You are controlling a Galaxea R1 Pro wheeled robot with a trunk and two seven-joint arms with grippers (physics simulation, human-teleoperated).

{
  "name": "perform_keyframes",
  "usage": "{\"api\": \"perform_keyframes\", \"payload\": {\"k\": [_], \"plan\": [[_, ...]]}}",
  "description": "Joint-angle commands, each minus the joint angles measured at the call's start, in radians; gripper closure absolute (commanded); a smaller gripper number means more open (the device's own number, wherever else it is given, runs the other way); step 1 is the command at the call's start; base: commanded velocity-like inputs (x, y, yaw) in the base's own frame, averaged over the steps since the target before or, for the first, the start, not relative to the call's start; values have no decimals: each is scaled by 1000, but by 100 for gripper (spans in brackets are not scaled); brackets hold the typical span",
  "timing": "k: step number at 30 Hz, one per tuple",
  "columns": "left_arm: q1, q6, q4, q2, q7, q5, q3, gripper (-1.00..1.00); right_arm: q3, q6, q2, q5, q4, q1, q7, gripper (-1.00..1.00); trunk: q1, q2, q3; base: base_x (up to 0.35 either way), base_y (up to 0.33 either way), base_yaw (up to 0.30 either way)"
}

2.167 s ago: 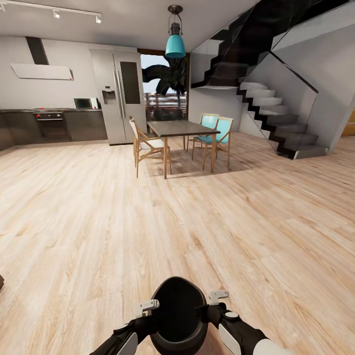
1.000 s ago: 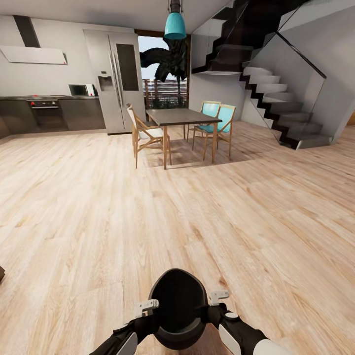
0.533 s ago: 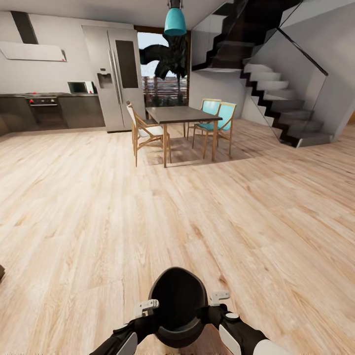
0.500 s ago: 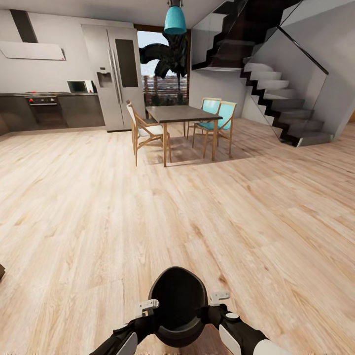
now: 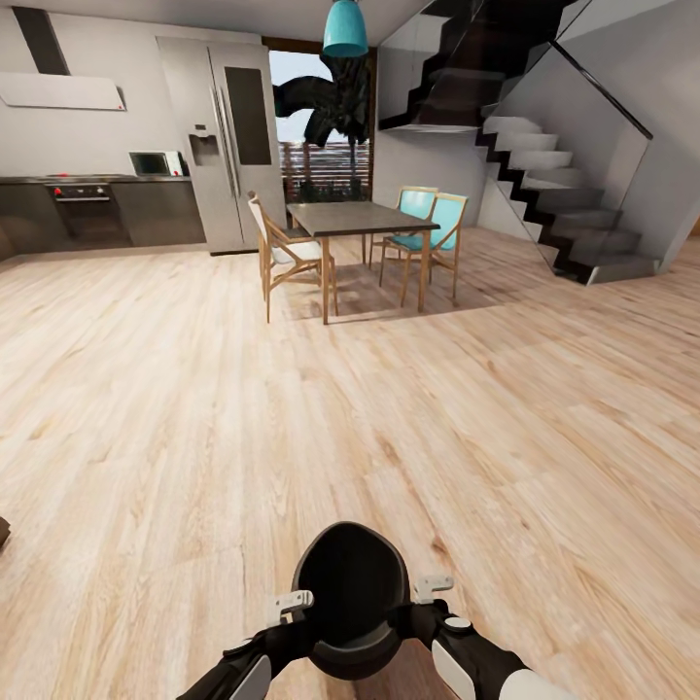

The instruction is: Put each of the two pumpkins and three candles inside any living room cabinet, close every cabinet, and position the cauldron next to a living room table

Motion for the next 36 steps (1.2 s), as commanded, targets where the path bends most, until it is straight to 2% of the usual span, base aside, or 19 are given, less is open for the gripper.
{"api": "perform_keyframes", "payload": {"k": [1,14,22,25,36], "plan": [[0,3,-2,1,6,9,-6,-100,6,1,0,-9,0,-1,-1,-100,0,0,-1,0,0,0],[0,3,-2,1,6,8,-6,-100,5,2,0,-9,1,-1,-50,-100,0,0,-1,0,0,0],[0,3,-2,1,6,8,-6,-100,5,2,0,-10,1,-1,-53,-100,0,0,-1,0,0,0],[0,3,-2,1,6,9,-6,-100,5,2,0,-10,1,-1,-53,-100,1,-1,-12,0,0,0],[0,3,-2,1,6,8,-6,-100,5,2,0,-10,1,-1,-53,-100,1,-1,-12,0,0,0]]}}
